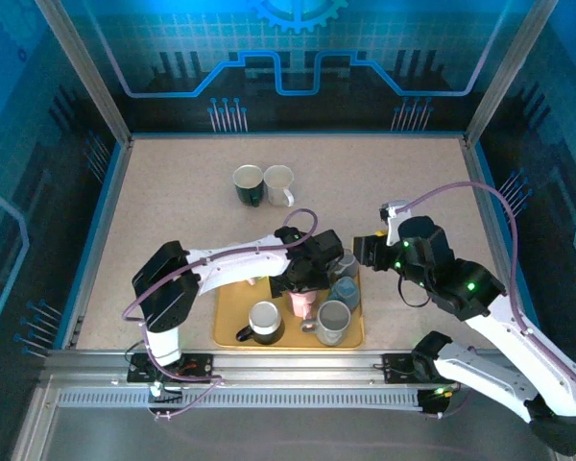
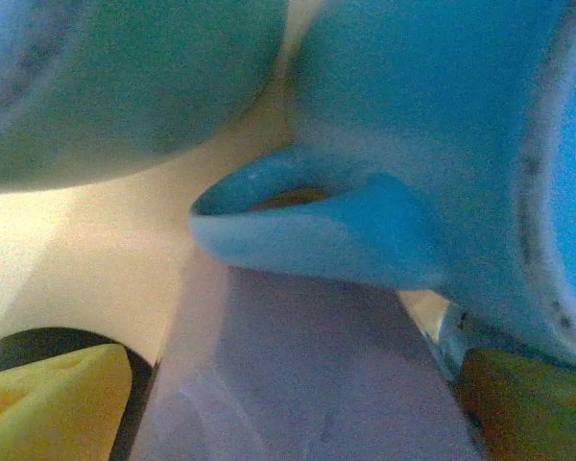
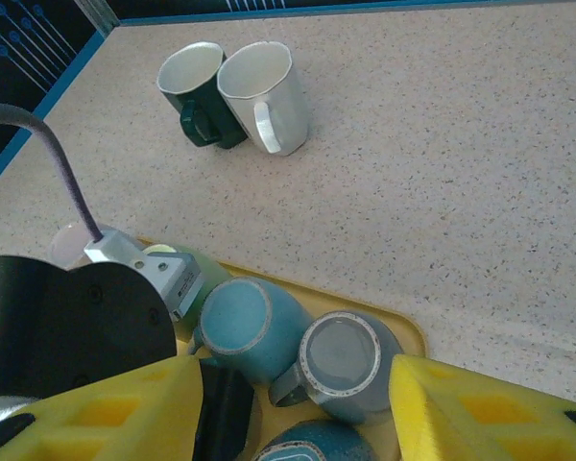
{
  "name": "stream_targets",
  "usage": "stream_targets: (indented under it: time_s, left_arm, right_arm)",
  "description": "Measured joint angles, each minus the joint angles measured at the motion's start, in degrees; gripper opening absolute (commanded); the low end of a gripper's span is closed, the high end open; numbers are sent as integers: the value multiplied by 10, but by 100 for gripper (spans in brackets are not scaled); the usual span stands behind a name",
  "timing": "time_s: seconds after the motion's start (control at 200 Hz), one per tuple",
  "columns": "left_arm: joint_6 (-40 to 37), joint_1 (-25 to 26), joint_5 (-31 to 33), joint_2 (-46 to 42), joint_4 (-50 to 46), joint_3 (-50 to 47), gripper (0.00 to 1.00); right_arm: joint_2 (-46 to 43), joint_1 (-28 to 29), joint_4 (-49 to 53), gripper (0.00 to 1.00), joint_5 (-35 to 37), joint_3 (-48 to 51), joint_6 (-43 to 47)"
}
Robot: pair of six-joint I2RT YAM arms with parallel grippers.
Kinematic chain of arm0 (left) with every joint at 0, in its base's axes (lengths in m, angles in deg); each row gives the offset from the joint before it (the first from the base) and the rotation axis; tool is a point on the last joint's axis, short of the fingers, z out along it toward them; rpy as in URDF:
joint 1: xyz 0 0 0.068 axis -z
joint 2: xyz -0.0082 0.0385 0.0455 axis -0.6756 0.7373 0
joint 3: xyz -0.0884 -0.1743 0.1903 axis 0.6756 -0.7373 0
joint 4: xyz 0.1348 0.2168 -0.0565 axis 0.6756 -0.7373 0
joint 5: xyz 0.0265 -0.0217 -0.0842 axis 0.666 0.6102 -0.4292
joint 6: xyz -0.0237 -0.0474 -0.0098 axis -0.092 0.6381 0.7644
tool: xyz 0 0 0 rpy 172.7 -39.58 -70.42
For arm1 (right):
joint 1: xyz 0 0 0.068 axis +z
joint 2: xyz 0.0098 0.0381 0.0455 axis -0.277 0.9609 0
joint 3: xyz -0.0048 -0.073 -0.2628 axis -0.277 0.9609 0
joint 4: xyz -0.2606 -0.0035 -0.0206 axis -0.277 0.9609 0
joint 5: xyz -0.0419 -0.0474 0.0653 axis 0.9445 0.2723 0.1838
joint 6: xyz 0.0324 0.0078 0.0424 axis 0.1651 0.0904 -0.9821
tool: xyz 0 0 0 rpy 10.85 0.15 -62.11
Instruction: Turn the mug right side up
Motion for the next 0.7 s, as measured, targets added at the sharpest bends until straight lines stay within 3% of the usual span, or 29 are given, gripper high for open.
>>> stream_targets:
  time_s: [0.3, 0.7]
  left_arm:
    - [0, -4, -1, 0, 7, -2, 71]
    - [-2, -3, 0, -32, 10, -23, 66]
  right_arm:
    - [0, 0, 0, 54, -2, 0, 0]
    - [-1, 0, 0, 54, -2, 0, 0]
